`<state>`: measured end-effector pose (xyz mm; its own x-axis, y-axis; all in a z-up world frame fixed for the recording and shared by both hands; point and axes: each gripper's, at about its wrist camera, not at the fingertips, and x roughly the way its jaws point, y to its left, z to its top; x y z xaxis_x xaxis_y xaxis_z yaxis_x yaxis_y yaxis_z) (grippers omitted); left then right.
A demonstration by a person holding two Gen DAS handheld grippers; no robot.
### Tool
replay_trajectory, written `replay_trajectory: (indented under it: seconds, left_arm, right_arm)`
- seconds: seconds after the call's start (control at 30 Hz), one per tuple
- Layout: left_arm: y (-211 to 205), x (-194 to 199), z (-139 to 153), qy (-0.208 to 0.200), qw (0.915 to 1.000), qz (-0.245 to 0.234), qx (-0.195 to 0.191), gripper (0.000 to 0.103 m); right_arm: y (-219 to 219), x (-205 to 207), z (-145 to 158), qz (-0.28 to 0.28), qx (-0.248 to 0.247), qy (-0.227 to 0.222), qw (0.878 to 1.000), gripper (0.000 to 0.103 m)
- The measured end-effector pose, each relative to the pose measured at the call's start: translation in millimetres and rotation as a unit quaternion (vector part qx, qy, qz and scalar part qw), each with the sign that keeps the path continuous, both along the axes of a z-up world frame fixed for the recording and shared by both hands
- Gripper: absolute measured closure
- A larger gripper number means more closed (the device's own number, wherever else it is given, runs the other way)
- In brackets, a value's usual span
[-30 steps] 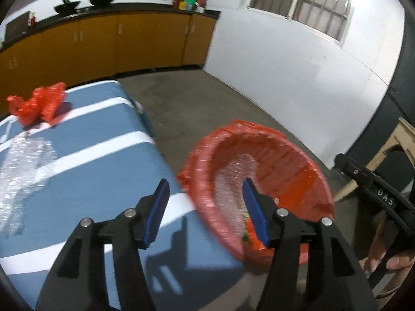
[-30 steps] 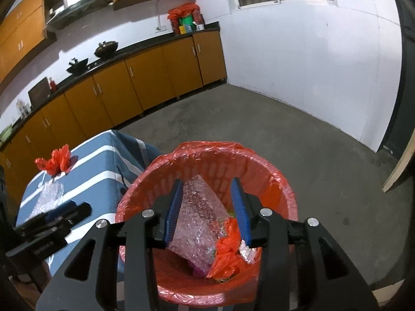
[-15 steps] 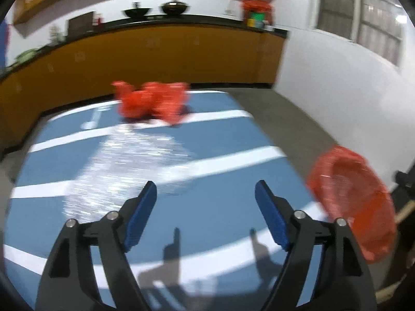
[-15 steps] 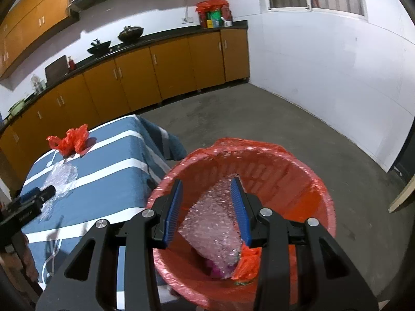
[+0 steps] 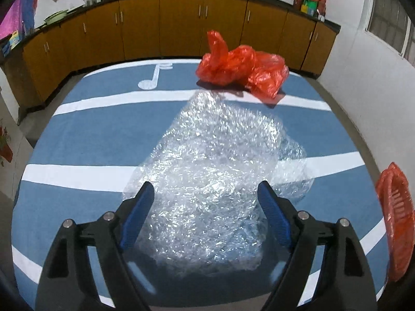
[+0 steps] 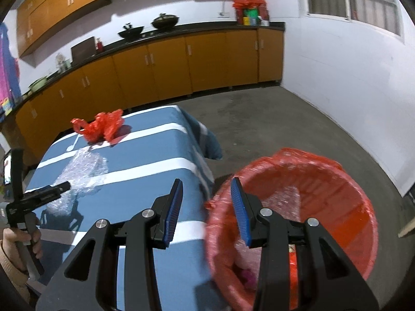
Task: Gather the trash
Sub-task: 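Move back to the table and close the left gripper on the bubble wrap, then grasp the last red bag with the right gripper and lift it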
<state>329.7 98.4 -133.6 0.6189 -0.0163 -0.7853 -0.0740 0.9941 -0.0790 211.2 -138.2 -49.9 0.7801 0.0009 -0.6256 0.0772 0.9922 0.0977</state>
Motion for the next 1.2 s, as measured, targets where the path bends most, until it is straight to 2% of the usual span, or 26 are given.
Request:
replay_trajectory:
  seconds: [0.07,0.27,0.4,0.5,0.6,0.83,1.1,1.17,1.2]
  left_arm:
    - [-0.8,-1.2,-3.3,0.002,1.0,-0.003,0.005,0.029]
    - [1.2,-3.4,-7.5,-0.006,0.9995,-0.005,0.029,0.053]
    - [8.7,-1.2,-7.2,-0.007,0.9995,-0.007,0.029,0.075]
    - [17.7,-2.8,-5.1,-0.012,0.9995,-0.016,0.022,0.082]
    - [30.5,-9.8,-1.3,-0.024,0.9994,-0.014,0.02,0.084]
    - [91.0,-23.9,16.9,-0.066,0.9956,0.066,0.009,0.084]
    - [121.9,-12.2,29.0,-0.092,0.9892,0.113,0.015,0.084]
    - [125.2,-9.3,29.5,-0.094,0.9886,0.117,0.012,0.084]
    - [126.9,-9.2,28.6,-0.094,0.9884,0.119,0.012,0.084]
  right_arm:
    - [10.3,6.5,0.9,0.011,-0.001,-0.001,1.0,0.063]
    - [44.7,27.9,-0.2,0.048,0.003,-0.001,0.999,0.063]
    - [69.4,42.6,-4.4,0.073,0.007,0.002,0.997,0.063]
    - [89.6,56.0,-7.8,0.093,0.008,0.005,0.996,0.063]
    - [109.6,73.9,-10.5,0.114,0.006,0.005,0.993,0.063]
    - [147.8,131.8,-15.6,0.144,0.018,-0.002,0.989,0.063]
    - [165.7,203.7,-19.6,0.127,0.039,-0.02,0.991,0.063]
    - [166.1,218.1,-22.4,0.125,0.052,-0.017,0.991,0.048]
    - [166.9,224.6,-23.9,0.126,0.056,-0.015,0.99,0.045]
